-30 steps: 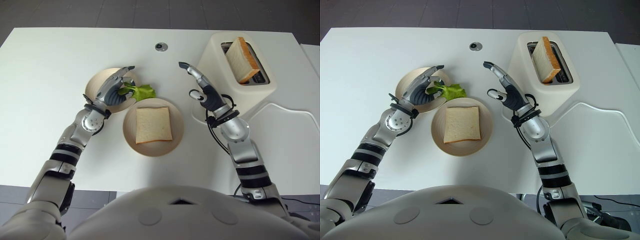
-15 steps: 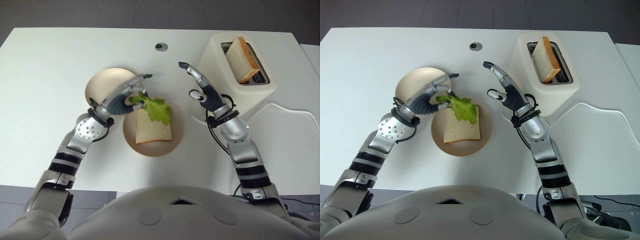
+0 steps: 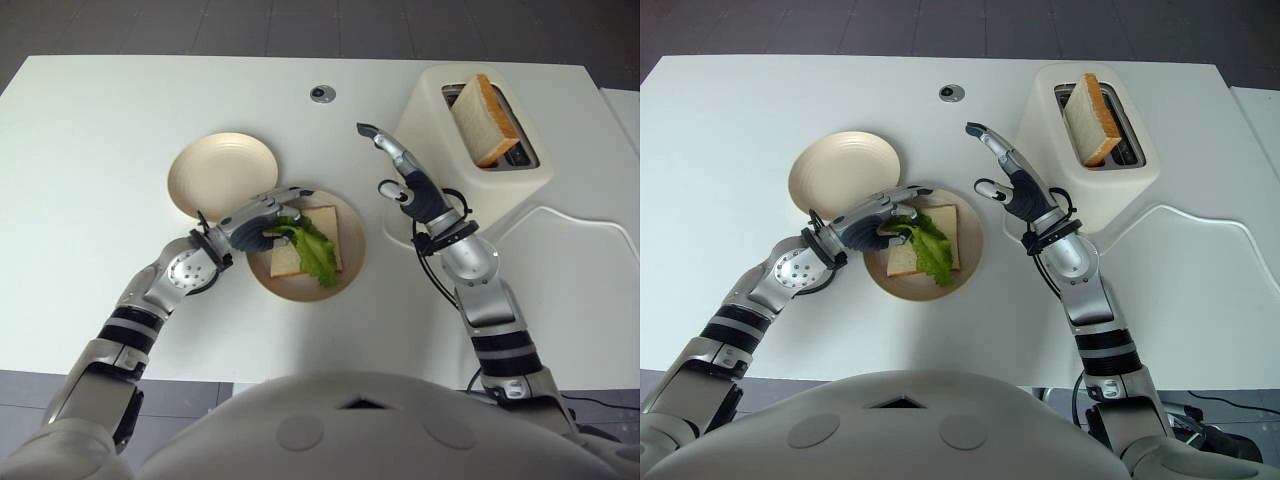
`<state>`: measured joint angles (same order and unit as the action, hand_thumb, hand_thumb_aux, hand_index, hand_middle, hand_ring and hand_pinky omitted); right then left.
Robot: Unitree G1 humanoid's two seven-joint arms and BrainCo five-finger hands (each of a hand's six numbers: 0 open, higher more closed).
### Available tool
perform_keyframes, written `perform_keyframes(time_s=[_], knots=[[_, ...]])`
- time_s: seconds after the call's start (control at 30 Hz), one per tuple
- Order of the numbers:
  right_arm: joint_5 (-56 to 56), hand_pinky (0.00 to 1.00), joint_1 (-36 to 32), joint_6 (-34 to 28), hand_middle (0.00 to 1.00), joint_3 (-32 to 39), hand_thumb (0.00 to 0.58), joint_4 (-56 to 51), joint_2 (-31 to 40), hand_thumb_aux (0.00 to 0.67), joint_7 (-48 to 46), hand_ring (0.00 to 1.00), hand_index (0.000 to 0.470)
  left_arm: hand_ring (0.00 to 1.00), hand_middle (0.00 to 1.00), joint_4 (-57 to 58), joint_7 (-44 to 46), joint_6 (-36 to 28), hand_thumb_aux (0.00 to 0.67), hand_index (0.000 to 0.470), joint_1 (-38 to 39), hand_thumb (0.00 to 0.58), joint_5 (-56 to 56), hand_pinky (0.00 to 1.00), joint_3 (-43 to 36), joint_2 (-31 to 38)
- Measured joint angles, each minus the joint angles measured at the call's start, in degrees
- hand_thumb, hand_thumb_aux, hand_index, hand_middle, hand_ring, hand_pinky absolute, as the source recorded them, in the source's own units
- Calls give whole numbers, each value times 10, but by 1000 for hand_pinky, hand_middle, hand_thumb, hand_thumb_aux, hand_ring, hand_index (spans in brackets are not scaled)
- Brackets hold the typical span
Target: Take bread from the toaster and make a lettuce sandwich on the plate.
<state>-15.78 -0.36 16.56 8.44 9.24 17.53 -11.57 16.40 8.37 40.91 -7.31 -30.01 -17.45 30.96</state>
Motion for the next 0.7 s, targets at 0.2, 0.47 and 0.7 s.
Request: perform_keyframes(time_s=[0.2, 0.47, 0.7], knots=[[0, 0, 0, 1, 0, 0, 0, 0, -1, 0, 0, 0, 0, 0, 0, -22, 25, 10, 0, 0, 13, 0, 52, 0, 10, 5], [0, 0, 1, 4, 0, 0, 0, 0, -1, 0, 0, 0, 0, 0, 0, -14, 17, -4, 0, 0, 12, 0, 35, 0, 23, 6], [63, 0, 17, 44, 0, -3, 0, 132, 1, 0, -22, 0, 0, 0, 0, -137, 28, -19, 0, 0, 8, 0, 262, 0, 77, -51]])
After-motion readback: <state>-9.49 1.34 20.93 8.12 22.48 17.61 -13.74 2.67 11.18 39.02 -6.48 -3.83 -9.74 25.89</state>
